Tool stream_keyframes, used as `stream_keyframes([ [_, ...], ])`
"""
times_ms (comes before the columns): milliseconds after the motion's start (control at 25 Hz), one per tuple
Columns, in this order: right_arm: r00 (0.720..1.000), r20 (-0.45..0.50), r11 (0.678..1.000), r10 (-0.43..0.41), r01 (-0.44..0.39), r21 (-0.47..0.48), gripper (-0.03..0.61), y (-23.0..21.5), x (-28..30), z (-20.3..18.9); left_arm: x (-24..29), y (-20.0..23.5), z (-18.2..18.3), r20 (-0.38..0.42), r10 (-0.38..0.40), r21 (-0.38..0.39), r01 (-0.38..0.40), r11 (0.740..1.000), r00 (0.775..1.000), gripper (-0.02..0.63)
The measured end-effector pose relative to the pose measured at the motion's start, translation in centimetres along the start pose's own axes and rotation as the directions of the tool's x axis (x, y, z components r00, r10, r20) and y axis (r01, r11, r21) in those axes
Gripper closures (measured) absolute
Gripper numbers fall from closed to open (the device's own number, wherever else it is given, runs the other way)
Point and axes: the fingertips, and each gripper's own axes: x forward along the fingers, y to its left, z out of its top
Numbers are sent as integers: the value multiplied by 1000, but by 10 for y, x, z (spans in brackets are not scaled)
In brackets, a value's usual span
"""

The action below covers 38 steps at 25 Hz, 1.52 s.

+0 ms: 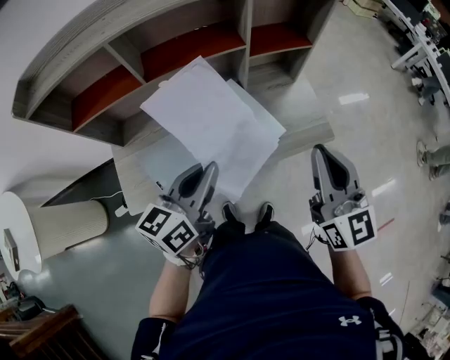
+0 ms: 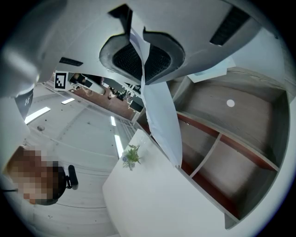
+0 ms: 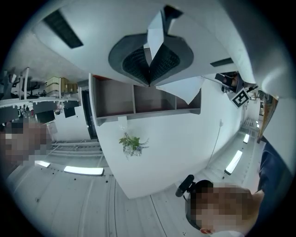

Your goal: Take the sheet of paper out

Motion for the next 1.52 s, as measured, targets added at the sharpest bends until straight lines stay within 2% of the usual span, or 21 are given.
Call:
stream_keyframes([
  [360,1000,-20,1000,-3,3,-2,566,1,2,-8,-5,10,-1,2,29,-7,-29,1000,1000,598],
  [1520,1000,-23,1000,11,-11,0,566,1,1,-10,-1,9,-4,-14,33,-3,-33,999,999,598],
])
